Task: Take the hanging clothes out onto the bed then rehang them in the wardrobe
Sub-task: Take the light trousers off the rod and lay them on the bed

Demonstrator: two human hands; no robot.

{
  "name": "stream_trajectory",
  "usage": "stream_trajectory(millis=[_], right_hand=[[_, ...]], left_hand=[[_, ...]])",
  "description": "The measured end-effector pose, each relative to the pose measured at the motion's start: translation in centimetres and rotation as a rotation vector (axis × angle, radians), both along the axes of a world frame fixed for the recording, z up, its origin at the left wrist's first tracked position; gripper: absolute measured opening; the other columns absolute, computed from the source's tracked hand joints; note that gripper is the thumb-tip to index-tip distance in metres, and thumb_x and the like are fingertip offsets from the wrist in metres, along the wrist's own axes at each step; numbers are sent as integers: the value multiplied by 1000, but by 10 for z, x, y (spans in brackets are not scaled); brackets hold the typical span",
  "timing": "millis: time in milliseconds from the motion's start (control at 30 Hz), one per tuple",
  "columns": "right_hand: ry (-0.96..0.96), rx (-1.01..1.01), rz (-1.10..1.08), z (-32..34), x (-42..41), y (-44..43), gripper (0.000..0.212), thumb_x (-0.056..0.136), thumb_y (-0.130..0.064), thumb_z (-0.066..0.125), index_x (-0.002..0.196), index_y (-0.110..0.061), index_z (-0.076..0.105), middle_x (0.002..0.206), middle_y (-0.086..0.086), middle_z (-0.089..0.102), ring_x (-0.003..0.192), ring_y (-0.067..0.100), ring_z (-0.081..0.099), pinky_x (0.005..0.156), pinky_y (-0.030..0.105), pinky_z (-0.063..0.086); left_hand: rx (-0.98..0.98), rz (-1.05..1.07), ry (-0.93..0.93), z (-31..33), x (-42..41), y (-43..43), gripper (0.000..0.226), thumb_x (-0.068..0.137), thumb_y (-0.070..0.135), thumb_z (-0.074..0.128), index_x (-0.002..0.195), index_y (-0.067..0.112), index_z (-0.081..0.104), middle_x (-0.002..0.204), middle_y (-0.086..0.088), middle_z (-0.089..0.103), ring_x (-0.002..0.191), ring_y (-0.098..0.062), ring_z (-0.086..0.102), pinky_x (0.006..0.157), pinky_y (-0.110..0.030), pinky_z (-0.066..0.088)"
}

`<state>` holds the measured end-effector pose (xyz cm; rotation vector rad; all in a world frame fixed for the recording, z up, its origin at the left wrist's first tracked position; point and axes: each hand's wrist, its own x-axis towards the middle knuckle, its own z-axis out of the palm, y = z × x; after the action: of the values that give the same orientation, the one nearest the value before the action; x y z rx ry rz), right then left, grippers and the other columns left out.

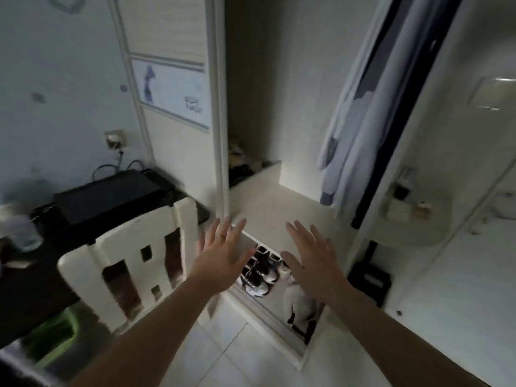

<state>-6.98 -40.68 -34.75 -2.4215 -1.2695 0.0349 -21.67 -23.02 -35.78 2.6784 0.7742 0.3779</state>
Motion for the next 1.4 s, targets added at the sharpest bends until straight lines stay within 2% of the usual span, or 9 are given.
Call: stream_trajectory(millis=[200,400,567,733,867,967,1100,1267,1400], right_hand=[[-140,84,-216,90,48,26,61,99,-56,27,154,-38,6,163,-13,2,150,16,-5,120,47,2],[-375,129,-303,196,77,52,70,91,-66,9,155,-39,2,163,-13,0,150,14,-7,121,45,2],[-562,120,-369,281,121,68,65,99,-58,26,155,-37,1,163,-13,1,150,13,-4,121,46,4],[-737,90,-446,368,171,76,65,99,-58,29,155,-37,3,163,-12,5,149,13,1,121,46,4],[-887,99,-477,438,209,78,62,99,-56,34,154,-35,15,161,-10,17,148,16,11,118,48,11],[-968,83,-530,490,238,81,59,98,-57,34,151,-31,24,157,-7,28,144,18,22,113,49,19],[-988,23,-643,543,272,88,57,97,-56,34,147,-27,32,149,1,41,135,26,36,104,48,27],[-994,-49,-729,583,296,106,43,96,-51,38,125,-21,48,132,8,56,121,31,50,95,46,34],[-982,-89,-814,604,314,126,42,96,-48,41,122,-18,54,129,13,58,115,34,56,88,40,42]], left_hand=[[215,-276,-119,85,110,64,83,82,82,-3,155,43,4,167,6,1,153,-20,-4,122,-50,3],[334,-476,-327,193,189,104,71,92,73,14,155,43,9,166,8,0,151,-16,-4,120,-50,2],[404,-559,-434,280,251,127,67,96,69,22,156,44,2,166,10,-6,152,-14,-11,121,-46,-3],[476,-556,-548,357,313,144,68,95,71,19,155,44,4,166,10,-4,152,-15,-9,121,-45,-2],[511,-560,-589,411,363,150,74,89,76,14,155,44,6,166,9,-1,152,-15,-6,121,-45,0],[469,-570,-604,446,399,150,80,83,81,11,155,45,8,166,10,1,152,-15,-4,120,-45,3],[413,-595,-605,480,447,147,74,89,77,21,155,44,10,166,9,4,152,-17,1,119,-47,8],[283,-665,-591,498,498,136,73,92,75,26,155,42,13,166,6,8,151,-18,5,118,-50,13],[172,-771,-579,503,537,124,72,92,74,29,155,42,14,166,7,10,151,-17,6,117,-49,11]])
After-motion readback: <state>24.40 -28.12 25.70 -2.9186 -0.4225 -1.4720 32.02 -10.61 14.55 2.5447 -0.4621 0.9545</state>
